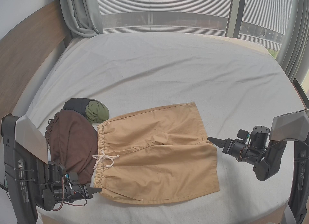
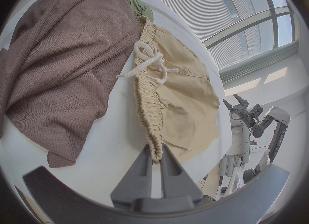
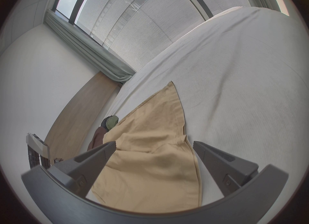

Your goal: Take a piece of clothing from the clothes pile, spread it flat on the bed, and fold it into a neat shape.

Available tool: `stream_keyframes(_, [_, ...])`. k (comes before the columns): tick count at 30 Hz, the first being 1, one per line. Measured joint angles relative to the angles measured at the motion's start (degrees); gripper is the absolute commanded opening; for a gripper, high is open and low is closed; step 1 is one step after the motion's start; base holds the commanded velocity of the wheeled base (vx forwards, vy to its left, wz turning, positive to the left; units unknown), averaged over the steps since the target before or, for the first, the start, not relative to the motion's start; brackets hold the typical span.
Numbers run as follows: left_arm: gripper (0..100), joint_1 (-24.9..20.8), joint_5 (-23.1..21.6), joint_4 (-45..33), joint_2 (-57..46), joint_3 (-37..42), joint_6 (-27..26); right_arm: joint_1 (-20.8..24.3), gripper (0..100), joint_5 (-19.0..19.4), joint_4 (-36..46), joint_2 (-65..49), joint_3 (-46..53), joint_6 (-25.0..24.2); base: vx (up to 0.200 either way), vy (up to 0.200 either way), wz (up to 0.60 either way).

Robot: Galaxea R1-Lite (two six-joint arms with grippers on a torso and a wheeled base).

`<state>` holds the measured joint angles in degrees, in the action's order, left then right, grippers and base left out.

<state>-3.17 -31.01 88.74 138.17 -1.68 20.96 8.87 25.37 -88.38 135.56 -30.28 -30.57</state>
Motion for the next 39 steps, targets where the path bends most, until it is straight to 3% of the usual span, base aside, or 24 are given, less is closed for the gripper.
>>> stream_keyframes(11, [0,0.12,-0.02,0.00,0.00,0.00,-0.10,2.08,100,0.22,1.84,-0.45,11.63,9.84,0.000,0.000,0.00])
stream_keyframes(27, [0,0.12,0.00,0.00,0.00,0.01,-0.16,3.44,100,0.17,2.90,2.72,19.61,14.13,0.000,0.000,0.00])
stream_keyframes(39, [0,0.17,-0.07,0.00,0.00,0.01,-0.16,4.24,100,0.09,-0.18,8.09,20.86,14.18,0.000,0.000,0.00])
